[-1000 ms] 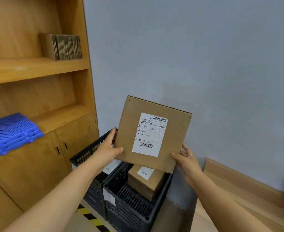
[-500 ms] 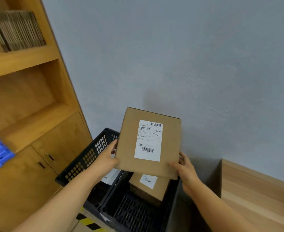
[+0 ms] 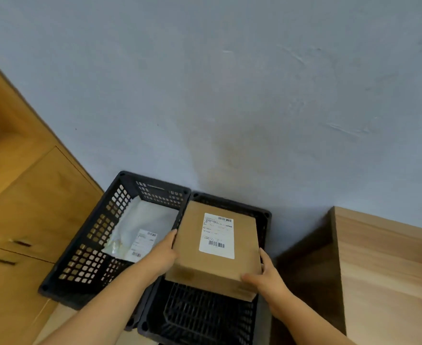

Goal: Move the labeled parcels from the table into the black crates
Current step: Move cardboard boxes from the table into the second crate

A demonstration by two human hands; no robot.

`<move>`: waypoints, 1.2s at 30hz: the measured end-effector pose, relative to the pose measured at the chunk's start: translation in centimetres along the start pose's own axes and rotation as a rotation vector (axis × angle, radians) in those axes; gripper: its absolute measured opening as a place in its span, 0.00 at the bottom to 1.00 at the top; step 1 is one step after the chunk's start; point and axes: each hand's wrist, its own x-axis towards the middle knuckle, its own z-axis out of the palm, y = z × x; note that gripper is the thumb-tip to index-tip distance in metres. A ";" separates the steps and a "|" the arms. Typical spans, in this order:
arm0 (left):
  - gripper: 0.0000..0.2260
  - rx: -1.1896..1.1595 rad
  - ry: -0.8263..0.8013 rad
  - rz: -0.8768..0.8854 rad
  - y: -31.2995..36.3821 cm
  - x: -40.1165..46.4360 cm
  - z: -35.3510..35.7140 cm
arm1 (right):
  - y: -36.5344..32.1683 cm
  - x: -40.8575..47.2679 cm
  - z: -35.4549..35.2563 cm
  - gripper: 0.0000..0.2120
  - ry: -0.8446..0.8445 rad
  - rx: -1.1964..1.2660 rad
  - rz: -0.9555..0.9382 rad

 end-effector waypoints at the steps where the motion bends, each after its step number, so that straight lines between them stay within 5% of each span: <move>1: 0.31 0.014 -0.031 -0.032 -0.3 1.2 0.0 | 0.5 0.8 0.2 0.40 0.006 -0.017 0.024; 8: 0.32 0.116 -0.226 -0.025 -1.6 8.4 0.1 | 2.2 6.3 1.9 0.41 0.083 -0.103 0.148; 16: 0.35 0.424 -0.241 0.050 -4.1 14.6 1.4 | 4.7 12.1 3.5 0.42 0.178 -0.178 0.148; 27: 0.40 0.724 -0.160 0.194 -6.9 18.3 2.8 | 7.3 16.9 4.4 0.41 0.200 -0.302 0.164; 36: 0.37 1.142 -0.019 0.380 -6.7 19.0 3.7 | 8.5 16.9 4.3 0.41 0.176 -0.684 0.161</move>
